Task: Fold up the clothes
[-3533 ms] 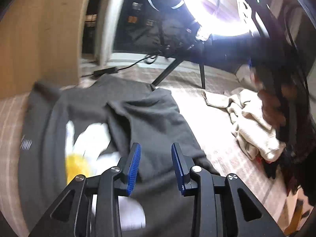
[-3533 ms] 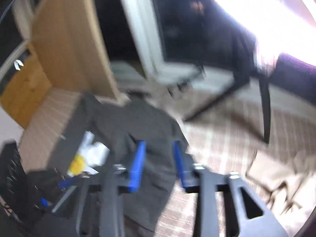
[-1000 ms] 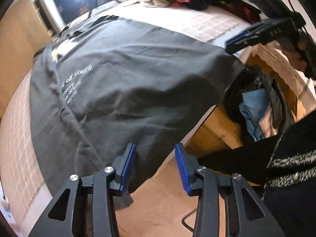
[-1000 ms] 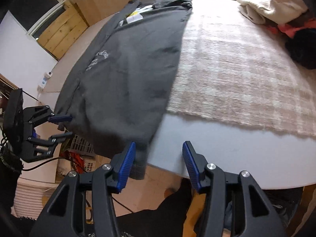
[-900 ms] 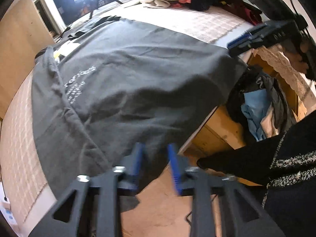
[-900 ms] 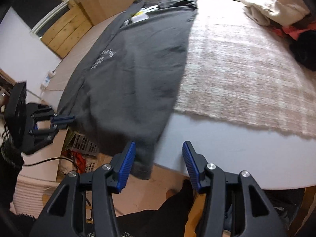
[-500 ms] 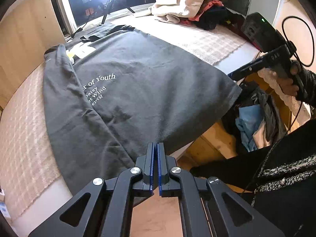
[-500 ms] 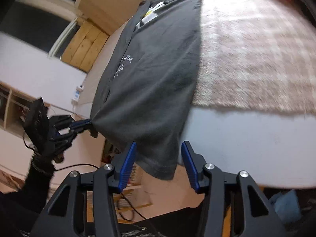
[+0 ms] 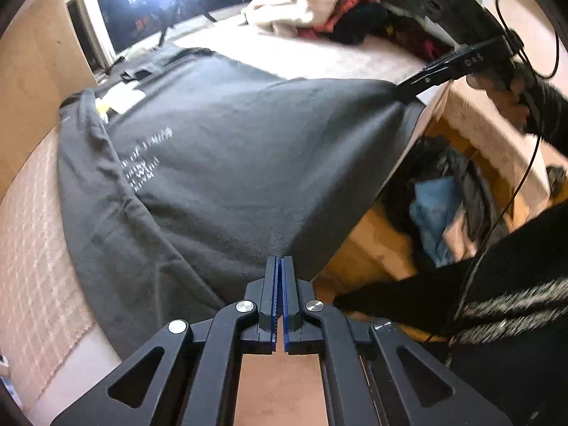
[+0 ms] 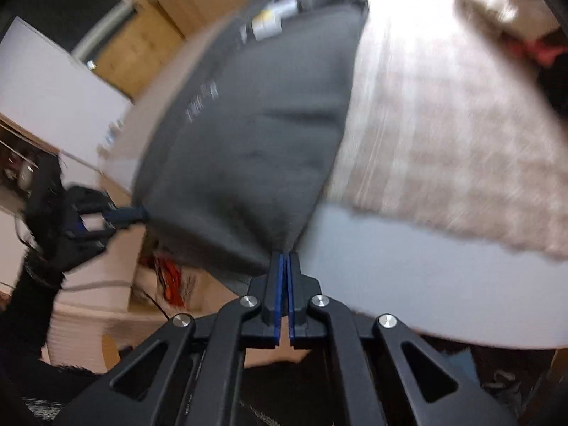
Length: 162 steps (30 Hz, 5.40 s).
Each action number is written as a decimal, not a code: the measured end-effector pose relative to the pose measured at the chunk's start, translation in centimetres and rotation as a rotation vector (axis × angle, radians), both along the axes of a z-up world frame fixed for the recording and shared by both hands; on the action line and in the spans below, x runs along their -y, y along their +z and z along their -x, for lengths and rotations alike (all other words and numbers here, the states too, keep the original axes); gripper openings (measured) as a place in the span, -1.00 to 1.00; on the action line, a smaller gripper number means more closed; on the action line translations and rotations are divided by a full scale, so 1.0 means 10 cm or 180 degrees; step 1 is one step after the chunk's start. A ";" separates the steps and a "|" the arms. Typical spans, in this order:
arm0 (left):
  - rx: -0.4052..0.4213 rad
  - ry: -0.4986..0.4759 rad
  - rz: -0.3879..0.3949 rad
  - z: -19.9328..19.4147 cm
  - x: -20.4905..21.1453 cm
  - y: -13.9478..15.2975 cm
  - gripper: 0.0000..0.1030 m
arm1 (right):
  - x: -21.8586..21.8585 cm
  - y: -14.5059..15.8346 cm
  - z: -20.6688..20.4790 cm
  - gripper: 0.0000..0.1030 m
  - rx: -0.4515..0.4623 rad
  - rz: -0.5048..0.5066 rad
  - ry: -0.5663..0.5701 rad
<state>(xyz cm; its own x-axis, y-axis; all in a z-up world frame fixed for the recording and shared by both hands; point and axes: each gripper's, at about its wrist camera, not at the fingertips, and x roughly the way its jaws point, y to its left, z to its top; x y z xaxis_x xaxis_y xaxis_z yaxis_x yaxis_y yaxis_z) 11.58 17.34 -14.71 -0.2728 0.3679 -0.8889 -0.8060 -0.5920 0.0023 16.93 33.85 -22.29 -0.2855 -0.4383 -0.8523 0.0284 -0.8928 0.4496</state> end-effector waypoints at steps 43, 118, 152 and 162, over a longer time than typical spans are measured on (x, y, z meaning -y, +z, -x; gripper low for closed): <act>0.0345 0.0253 -0.0170 0.22 0.12 -0.18 -0.78 | -0.60 0.07 1.68 -0.40 -0.0456 -0.0117 -0.0520; 0.0270 0.1847 -0.1951 -0.11 -0.01 0.23 -0.85 | 0.49 0.84 4.95 -0.90 -0.0974 -0.1736 0.0098; 0.0425 0.2037 -0.1334 -0.23 0.46 0.03 -0.67 | 0.98 0.21 3.29 -0.29 -0.1116 -0.1830 0.1048; 0.0480 0.2072 -0.1018 -0.22 0.55 -0.18 -0.68 | 0.80 0.64 2.57 -0.29 -0.1226 -0.1483 0.0980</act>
<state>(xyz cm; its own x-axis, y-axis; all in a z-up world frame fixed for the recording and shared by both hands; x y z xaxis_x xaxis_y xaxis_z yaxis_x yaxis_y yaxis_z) 13.78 11.82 -16.50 -0.4077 0.4207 -0.8104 -0.2696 -0.9034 -0.3333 -8.73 25.89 -15.89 -0.5276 -0.1598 -0.8343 0.3935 -0.9164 -0.0732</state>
